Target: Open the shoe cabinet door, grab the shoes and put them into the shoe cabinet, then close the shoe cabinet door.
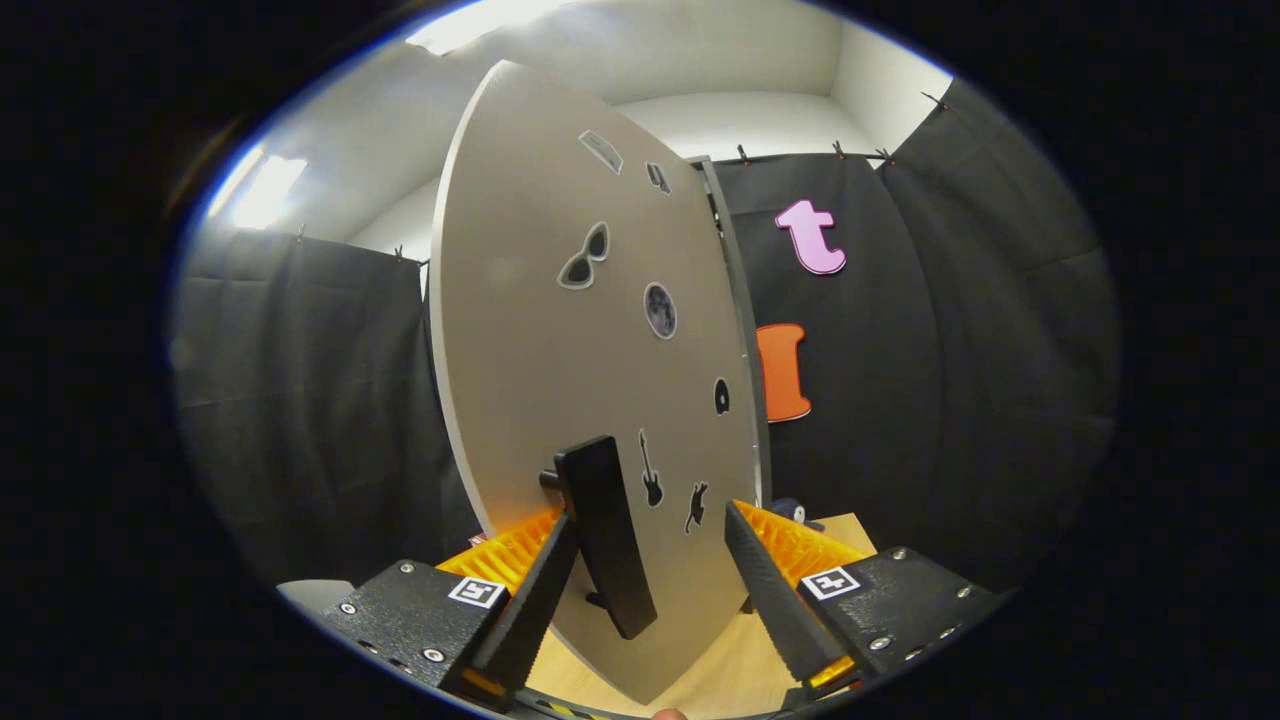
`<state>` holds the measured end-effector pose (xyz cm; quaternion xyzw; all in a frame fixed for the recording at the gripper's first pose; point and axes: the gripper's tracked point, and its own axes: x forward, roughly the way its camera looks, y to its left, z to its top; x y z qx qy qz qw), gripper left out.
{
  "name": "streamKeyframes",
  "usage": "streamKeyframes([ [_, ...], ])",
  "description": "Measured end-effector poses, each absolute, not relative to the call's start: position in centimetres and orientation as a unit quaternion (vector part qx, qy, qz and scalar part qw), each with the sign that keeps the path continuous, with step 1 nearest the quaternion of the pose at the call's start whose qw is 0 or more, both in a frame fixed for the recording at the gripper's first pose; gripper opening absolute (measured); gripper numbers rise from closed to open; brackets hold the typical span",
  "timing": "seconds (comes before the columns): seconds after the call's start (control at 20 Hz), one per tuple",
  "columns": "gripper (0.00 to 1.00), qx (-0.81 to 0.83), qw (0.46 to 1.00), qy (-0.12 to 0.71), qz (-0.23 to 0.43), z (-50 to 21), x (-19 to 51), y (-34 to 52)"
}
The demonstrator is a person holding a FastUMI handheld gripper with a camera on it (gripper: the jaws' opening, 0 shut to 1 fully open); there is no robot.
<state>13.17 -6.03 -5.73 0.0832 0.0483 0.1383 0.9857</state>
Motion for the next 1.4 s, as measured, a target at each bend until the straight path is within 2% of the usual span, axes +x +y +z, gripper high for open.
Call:
streamKeyframes([
  [0.45, 0.95, 0.079, 0.979, 0.065, 0.176, -6.9, 17.7, 3.3],
  [0.75, 0.98, 0.06, 0.983, 0.057, 0.163, -6.4, 21.2, 8.3],
  [0.95, 0.94, 0.058, 0.985, 0.055, 0.15, -6.4, 23.4, 10.6],
  [1.4, 0.94, 0.05, 0.992, 0.055, 0.101, -6.4, 26.0, 12.3],
])
